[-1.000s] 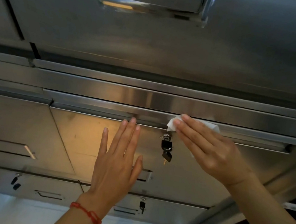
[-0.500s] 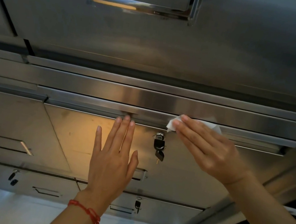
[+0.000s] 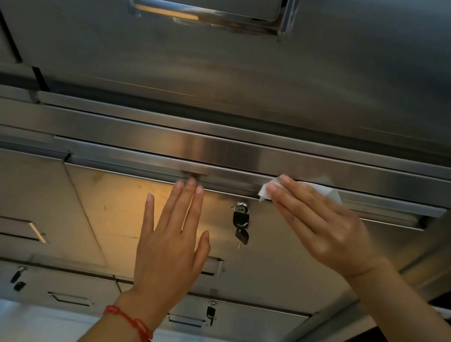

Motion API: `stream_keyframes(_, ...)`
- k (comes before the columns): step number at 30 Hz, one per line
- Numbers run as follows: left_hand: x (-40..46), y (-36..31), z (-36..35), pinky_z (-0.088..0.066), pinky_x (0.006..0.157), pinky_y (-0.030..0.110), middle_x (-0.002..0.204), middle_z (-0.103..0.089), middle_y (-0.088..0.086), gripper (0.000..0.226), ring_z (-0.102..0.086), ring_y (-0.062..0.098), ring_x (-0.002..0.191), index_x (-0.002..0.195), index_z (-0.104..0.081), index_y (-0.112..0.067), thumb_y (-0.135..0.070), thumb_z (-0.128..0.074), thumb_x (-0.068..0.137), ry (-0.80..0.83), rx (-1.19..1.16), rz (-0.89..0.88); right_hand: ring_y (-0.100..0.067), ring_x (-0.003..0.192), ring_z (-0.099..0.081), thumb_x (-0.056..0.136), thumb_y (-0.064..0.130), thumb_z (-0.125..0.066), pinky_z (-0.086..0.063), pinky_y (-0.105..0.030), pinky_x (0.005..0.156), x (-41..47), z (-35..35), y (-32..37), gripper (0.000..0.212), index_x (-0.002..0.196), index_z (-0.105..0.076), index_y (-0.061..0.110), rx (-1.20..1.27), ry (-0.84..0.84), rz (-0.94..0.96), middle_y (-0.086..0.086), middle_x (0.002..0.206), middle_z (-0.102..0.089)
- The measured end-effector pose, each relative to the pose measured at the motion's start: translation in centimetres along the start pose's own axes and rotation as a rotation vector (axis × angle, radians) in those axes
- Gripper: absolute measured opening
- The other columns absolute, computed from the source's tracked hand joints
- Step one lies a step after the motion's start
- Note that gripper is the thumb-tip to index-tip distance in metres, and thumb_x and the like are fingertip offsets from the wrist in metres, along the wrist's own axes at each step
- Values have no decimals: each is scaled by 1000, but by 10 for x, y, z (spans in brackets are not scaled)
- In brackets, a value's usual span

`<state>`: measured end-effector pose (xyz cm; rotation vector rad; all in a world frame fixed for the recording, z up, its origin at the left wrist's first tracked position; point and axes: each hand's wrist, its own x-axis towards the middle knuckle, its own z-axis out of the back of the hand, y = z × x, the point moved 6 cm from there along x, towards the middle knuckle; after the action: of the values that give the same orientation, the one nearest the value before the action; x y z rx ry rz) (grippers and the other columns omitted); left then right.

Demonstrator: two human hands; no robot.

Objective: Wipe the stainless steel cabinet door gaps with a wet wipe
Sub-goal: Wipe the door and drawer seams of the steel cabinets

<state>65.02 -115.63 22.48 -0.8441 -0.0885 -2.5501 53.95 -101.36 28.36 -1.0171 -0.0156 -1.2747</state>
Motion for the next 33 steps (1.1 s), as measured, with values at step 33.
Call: stream_keyframes(33, -2, -1, -6, -21, 108, 52, 143, -38, 23, 61, -25, 32, 136, 139, -34, 2, -32, -34, 88, -57, -6, -31, -31, 116, -57, 87, -6, -60, -52, -39, 92, -16, 11, -9, 26, 112, -66, -4, -6, 19, -30, -17, 123, -60)
